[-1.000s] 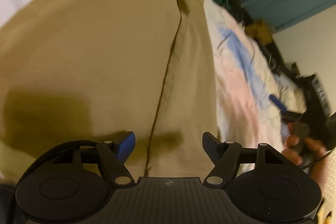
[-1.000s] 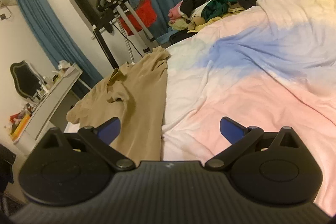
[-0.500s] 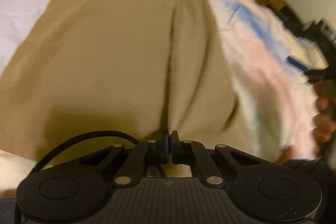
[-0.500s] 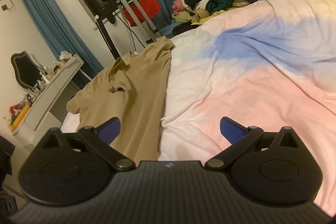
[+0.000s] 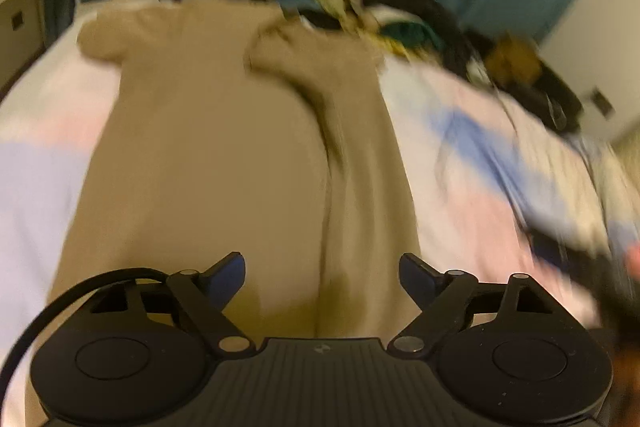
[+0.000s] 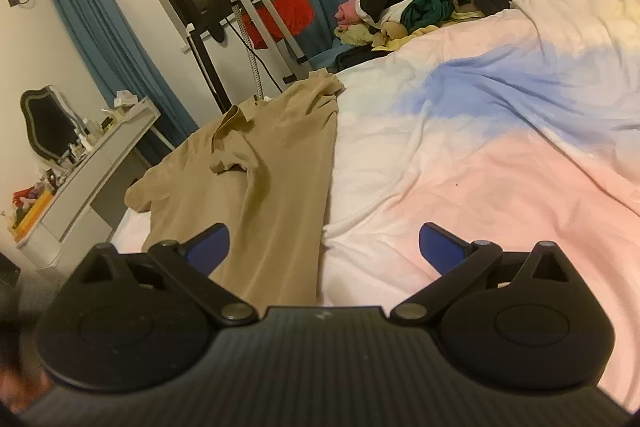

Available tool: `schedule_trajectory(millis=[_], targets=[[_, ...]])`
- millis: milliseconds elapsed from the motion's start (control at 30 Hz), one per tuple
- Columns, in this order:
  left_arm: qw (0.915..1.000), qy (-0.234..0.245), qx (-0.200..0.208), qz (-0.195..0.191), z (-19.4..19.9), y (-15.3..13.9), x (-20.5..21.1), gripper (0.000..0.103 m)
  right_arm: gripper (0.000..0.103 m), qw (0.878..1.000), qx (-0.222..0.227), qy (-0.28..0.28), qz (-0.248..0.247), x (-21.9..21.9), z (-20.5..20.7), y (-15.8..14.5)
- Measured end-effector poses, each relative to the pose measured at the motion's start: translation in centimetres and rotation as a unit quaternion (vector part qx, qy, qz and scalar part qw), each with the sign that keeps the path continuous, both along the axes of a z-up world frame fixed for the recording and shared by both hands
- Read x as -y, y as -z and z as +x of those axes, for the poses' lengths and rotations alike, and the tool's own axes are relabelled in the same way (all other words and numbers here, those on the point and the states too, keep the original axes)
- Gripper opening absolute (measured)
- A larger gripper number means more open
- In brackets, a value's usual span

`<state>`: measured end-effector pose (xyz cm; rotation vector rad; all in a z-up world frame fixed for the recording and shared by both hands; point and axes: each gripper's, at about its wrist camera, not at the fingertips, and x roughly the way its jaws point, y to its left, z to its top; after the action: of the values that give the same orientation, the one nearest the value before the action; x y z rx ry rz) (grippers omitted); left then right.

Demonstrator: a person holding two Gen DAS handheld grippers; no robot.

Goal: Fold clothes

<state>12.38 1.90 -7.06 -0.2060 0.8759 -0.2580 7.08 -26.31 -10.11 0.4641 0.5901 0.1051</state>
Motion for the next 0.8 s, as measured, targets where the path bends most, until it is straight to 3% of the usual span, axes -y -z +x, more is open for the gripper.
schedule_trajectory(millis=[100, 233, 433, 467, 533, 567, 600, 800], targets=[[0.9987, -0.037, 0.030, 0.020, 6.4, 0.3, 1.0, 0.086, 0.103, 1.000, -0.005, 0.003, -0.011, -0.3, 0.9, 0.6], [0.9913, -0.062, 0.085, 0.078, 14.3, 1.4, 1.8, 0.086, 0.103, 1.000, -0.010, 0.008, -0.023, -0.7, 2.5, 1.7], [0.9848, -0.088, 0.093, 0.117, 22.5, 3.6, 2.3, 0.083, 0.103, 0.999, 0.007, 0.007, -0.033, -1.8, 5.9, 3.3], [0.9842, -0.091, 0.092, 0.121, 23.7, 4.0, 2.3, 0.079, 0.103, 0.999, 0.007, 0.004, -0.032, -2.1, 6.5, 3.7], [0.9829, -0.097, 0.089, 0.129, 26.1, 4.7, 2.4, 0.061, 0.103, 0.999, 0.007, -0.006, -0.030, -2.5, 7.5, 4.4], [0.9822, -0.100, 0.087, 0.133, 27.3, 5.1, 2.5, 0.046, 0.103, 0.999, 0.008, -0.010, -0.030, -2.8, 7.9, 4.7], [0.9814, -0.102, 0.086, 0.138, 28.4, 5.5, 2.5, 0.039, 0.103, 0.999, 0.007, -0.012, -0.032, -2.9, 8.2, 5.0], [0.9794, -0.129, 0.088, 0.128, 32.5, 6.3, 2.1, 0.039, 0.103, 0.999, -0.002, -0.017, -0.030, -3.3, 10.1, 6.4]])
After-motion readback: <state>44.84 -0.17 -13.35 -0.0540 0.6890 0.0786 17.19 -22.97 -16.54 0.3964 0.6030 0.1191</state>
